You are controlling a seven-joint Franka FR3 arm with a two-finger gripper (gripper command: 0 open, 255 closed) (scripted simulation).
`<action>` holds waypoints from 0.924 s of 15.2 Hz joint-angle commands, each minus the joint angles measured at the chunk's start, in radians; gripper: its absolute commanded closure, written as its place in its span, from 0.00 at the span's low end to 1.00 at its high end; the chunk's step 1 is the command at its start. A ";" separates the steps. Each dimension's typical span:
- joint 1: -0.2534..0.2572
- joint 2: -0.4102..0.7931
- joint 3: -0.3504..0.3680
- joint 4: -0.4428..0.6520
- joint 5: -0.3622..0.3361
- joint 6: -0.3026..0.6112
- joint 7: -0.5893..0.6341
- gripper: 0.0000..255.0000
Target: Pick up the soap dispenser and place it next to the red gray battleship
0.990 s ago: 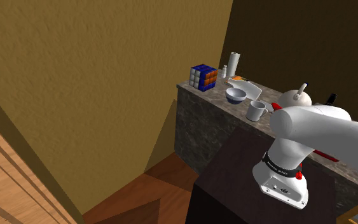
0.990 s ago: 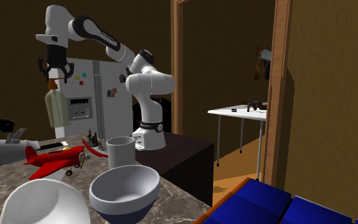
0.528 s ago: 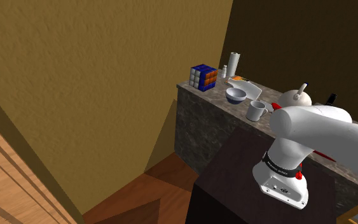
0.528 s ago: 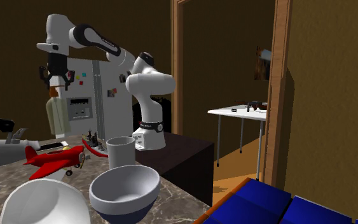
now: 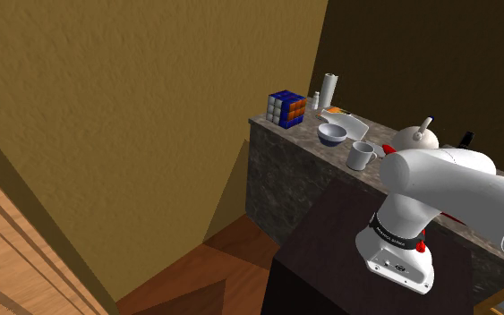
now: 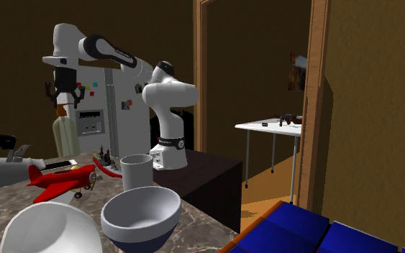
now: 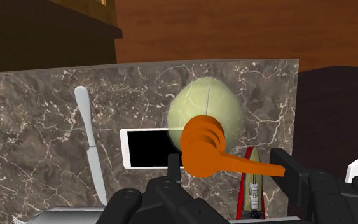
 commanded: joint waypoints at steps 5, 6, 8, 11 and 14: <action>0.000 0.000 0.000 -0.001 -0.001 0.001 0.000 0.00; 0.000 0.000 0.000 -0.001 -0.001 0.001 0.000 0.00; 0.000 0.000 0.000 -0.001 -0.001 0.001 0.000 0.00; 0.004 0.009 0.025 0.018 0.022 -0.017 -0.003 0.00; 0.017 0.041 0.092 0.078 0.081 -0.068 -0.014 0.00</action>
